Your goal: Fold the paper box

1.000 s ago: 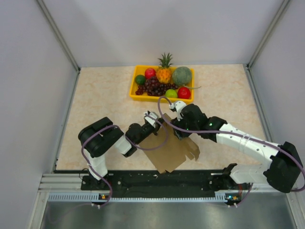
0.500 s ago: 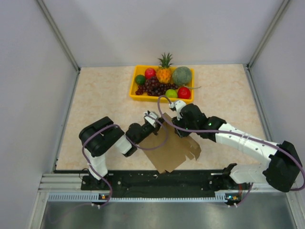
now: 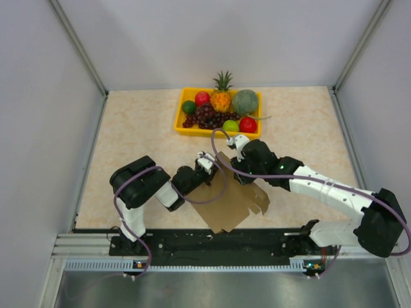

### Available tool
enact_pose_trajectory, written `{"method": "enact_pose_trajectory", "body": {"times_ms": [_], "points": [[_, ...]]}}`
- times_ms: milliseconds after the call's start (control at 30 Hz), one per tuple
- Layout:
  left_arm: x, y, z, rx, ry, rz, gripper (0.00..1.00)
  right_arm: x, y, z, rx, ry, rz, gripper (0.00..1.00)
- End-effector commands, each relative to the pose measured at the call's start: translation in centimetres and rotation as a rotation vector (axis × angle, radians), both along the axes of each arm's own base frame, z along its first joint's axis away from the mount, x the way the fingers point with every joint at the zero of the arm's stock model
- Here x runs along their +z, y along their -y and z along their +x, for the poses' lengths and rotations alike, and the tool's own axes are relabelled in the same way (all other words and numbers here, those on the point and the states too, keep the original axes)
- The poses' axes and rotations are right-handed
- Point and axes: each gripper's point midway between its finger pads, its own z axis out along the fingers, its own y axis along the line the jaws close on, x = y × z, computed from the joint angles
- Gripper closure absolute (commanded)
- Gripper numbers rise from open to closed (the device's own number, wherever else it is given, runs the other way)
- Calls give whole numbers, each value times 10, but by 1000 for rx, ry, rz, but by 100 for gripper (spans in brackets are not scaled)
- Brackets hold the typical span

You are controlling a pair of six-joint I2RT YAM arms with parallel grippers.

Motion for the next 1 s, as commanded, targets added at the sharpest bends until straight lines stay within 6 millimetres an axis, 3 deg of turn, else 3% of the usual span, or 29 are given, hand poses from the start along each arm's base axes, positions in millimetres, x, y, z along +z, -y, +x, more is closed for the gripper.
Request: {"method": "enact_pose_trajectory", "body": {"times_ms": [0, 167, 367, 600, 767, 967], "points": [[52, 10, 8, 10, 139, -151, 75, 20, -29, -1, 51, 23, 93, 80], [63, 11, 6, 5, 147, -174, 72, 17, -30, -5, 55, 14, 90, 80], [56, 8, 25, 102, 109, -134, 100, 14, -35, -8, 59, 5, 92, 82], [41, 3, 37, 298, 102, -26, 100, 1, -55, -19, 36, -50, 137, 84], [31, 5, 33, 290, 88, -39, 100, -3, -58, -14, -22, -51, 139, 84], [27, 9, 21, 218, 76, -58, 98, 9, -63, -10, -15, -27, 163, 81]]}}
